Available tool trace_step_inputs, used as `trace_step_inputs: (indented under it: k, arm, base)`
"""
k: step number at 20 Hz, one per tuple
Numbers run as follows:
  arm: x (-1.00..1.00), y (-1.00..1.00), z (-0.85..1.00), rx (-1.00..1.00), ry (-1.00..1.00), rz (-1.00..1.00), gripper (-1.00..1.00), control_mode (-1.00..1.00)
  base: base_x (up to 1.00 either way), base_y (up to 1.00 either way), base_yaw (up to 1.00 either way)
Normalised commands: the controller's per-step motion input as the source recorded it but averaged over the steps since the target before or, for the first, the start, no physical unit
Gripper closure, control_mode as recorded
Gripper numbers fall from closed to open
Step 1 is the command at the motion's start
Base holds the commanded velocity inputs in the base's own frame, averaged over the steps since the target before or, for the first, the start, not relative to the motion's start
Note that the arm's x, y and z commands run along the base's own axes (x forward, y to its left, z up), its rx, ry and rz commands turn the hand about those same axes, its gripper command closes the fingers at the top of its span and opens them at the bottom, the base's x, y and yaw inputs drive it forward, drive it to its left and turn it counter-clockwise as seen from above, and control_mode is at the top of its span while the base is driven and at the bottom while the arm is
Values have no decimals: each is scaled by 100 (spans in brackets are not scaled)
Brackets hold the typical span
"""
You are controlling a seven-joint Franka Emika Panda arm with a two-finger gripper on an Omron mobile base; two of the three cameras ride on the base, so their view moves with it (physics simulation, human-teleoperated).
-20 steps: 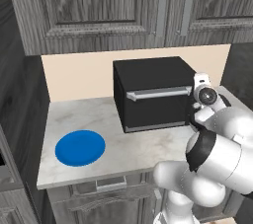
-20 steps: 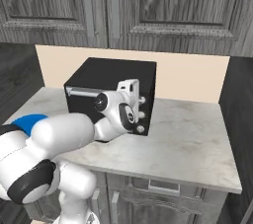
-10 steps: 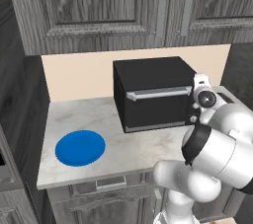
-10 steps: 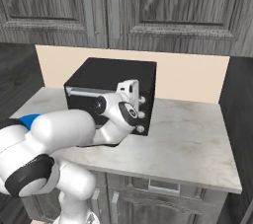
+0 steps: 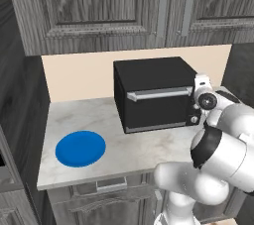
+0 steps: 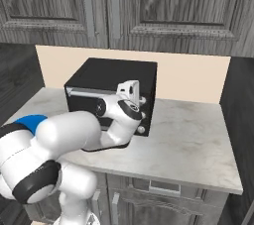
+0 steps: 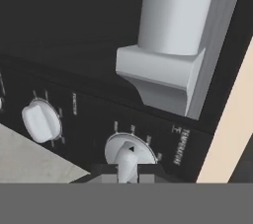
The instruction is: Pull the toaster oven rack outwards. Pick up the baguette from the plate and place it on the toaster oven rack. Close the toaster oven door fully and set the temperature to the lowest setting.
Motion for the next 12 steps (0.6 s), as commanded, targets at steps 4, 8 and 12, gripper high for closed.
trace_step_inputs:
  k: [4, 8, 12]
  arm:
    - [0, 0, 0, 0, -5, 2, 100, -100]
    - [-2, 0, 0, 0, -9, 4, 100, -100]
    - [-3, 0, 0, 0, -6, 2, 100, -100]
  base:
    - [0, 0, 0]
    - [0, 0, 0]
    - [0, 0, 0]
